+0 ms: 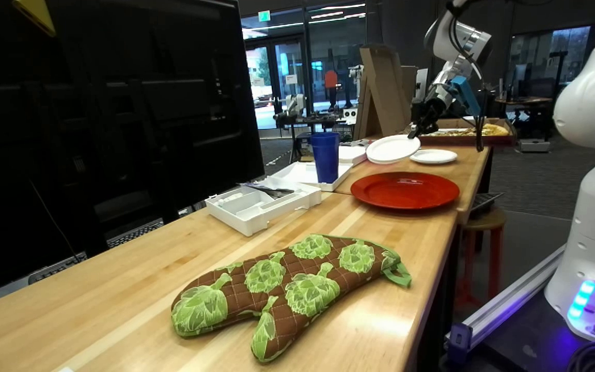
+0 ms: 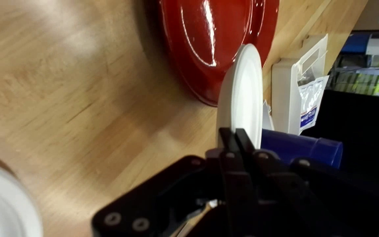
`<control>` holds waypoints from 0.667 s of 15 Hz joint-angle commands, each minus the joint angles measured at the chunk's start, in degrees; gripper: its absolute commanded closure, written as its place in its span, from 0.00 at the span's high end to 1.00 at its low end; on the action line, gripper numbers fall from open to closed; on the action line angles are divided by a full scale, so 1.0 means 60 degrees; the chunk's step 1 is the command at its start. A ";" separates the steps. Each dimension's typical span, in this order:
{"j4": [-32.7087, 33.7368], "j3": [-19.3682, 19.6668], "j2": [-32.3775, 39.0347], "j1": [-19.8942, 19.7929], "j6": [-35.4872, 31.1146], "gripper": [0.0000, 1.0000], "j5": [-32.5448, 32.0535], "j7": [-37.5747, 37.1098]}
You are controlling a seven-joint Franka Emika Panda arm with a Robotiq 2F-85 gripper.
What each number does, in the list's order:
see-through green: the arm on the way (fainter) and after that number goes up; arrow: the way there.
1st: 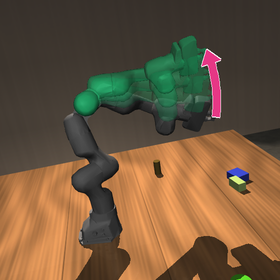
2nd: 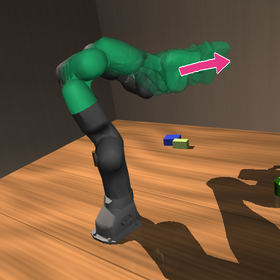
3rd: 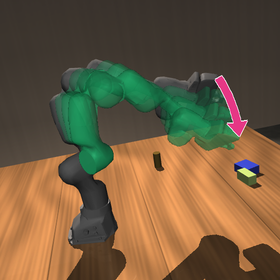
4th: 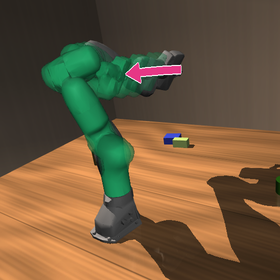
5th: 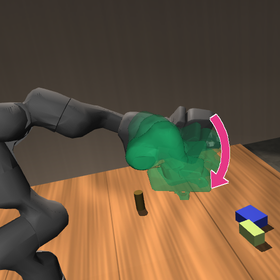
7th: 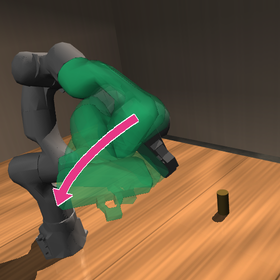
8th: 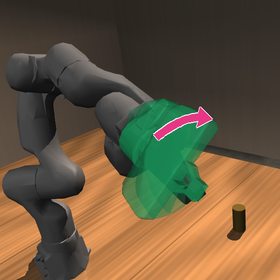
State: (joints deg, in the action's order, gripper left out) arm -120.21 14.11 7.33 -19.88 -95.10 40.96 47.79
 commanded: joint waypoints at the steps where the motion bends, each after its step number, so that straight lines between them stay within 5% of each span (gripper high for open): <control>1: -0.0573 0.0132 -0.0472 0.0016 0.0611 0.01 -0.0272 0.0902; 10: -0.1189 0.0043 -0.0681 0.0362 0.0438 0.01 -0.1936 0.1535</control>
State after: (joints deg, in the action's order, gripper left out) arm -124.49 14.48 6.43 -18.77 -90.33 32.57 57.15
